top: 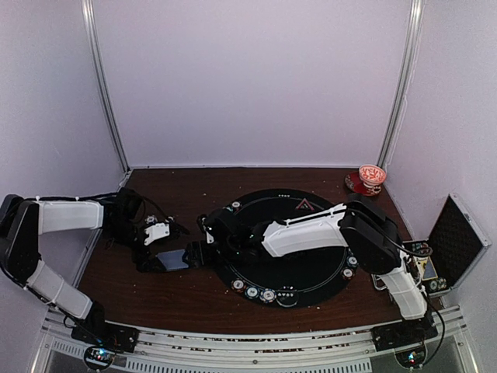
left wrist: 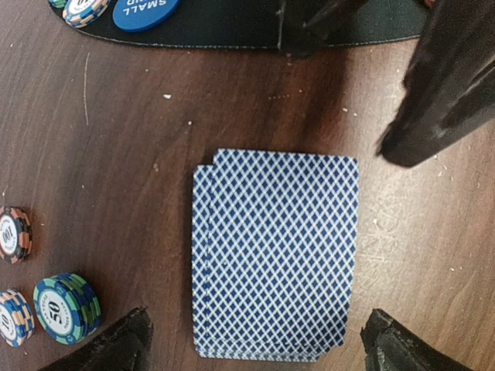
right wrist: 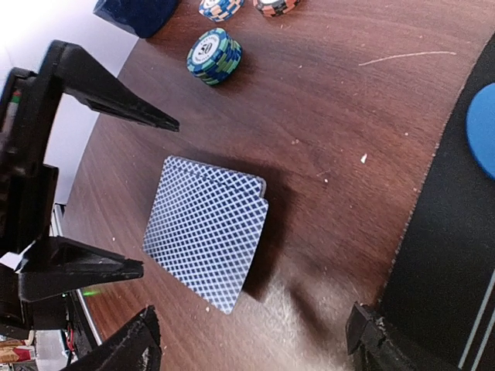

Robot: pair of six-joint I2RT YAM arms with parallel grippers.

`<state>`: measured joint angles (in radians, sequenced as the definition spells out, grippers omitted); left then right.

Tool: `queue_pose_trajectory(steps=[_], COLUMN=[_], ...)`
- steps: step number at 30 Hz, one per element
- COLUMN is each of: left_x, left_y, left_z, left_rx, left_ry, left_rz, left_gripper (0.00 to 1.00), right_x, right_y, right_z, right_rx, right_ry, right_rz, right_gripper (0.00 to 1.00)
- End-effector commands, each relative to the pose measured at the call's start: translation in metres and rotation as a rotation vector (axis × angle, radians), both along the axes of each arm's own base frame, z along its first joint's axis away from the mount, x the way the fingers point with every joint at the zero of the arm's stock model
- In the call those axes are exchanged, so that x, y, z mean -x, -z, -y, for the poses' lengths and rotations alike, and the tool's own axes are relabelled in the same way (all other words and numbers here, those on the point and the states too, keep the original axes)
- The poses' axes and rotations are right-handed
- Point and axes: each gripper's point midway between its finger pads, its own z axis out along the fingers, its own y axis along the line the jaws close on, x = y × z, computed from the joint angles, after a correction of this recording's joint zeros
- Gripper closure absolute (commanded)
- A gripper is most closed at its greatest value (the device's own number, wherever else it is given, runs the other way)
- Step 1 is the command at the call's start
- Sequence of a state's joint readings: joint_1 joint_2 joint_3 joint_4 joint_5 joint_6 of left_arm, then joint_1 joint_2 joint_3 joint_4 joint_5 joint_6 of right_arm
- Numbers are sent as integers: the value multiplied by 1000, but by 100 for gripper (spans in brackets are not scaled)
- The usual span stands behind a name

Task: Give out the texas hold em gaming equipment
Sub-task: Adjust the poker card at the center of the board.

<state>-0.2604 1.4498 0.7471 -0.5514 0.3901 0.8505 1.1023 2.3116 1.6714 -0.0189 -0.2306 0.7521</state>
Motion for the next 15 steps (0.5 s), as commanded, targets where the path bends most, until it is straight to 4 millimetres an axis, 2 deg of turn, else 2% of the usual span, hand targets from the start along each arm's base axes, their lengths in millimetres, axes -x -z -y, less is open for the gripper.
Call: queue_pose_trajectory(steps=[1, 8, 15], left_x=[-1, -6, -8], left_y=[-3, 5, 16], left_z=[11, 12, 11], left_rx=[6, -32, -76], left_ry=[45, 37, 28], left_rz=[-6, -9, -16], left_gripper=[2, 2, 2], right_x=[0, 5, 11], right_y=[-51, -65, -47], right_z=[5, 17, 11], right_rx=[-68, -88, -83], right_ry=[12, 18, -1], right_rz=[57, 71, 36], right_gripper=[16, 15, 17])
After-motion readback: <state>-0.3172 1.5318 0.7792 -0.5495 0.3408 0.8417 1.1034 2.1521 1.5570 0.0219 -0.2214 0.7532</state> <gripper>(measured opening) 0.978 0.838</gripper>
